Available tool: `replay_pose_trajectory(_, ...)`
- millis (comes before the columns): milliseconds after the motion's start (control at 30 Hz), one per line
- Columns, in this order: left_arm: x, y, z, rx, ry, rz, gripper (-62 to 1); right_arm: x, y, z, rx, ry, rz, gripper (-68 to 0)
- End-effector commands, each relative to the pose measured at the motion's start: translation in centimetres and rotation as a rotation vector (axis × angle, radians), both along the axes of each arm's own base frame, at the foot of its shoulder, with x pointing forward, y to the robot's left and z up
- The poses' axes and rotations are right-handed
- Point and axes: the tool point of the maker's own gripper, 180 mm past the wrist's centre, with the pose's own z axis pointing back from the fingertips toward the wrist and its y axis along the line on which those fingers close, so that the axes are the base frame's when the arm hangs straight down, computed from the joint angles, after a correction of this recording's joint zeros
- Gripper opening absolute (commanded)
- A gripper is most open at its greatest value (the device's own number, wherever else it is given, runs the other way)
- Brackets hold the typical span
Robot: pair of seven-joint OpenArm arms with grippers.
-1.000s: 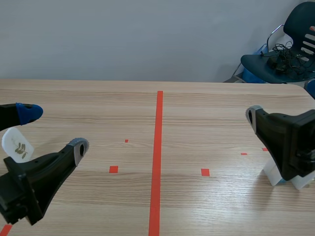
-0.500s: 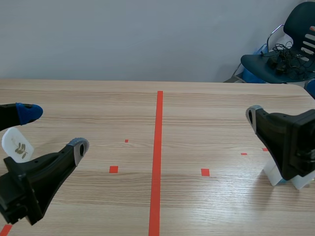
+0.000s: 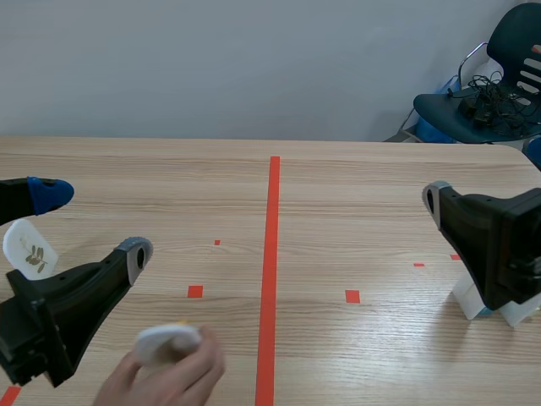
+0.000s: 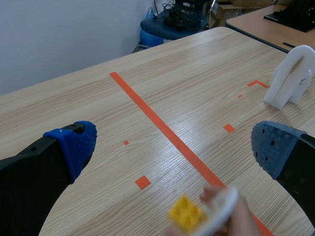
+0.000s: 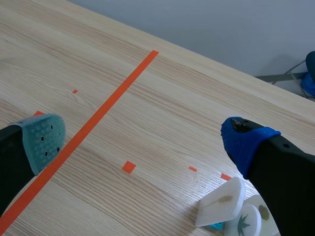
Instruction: Do the leaf sorting experiment
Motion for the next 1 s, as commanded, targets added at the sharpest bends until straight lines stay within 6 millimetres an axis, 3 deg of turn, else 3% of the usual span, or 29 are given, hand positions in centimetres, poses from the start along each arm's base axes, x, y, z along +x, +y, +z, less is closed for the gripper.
replay_pose_trajectory(0,0.1,-0.3,1.0,-0.021,-0.03,-0.003,1.4,0.3,0.1,0.9,0.009,-0.036,0.004,0.4)
replay_pose_trajectory(667,0.1,-0.3,0.8,-0.016,-0.021,-0.006,1.4,0.3,0.1,0.9,0.009,-0.036,0.004,0.4)
replay_pose_trajectory(967,1.6,-1.0,-3.9,0.043,0.083,-0.031,1.4,0.3,0.0,0.9,0.008,-0.036,0.003,0.4)
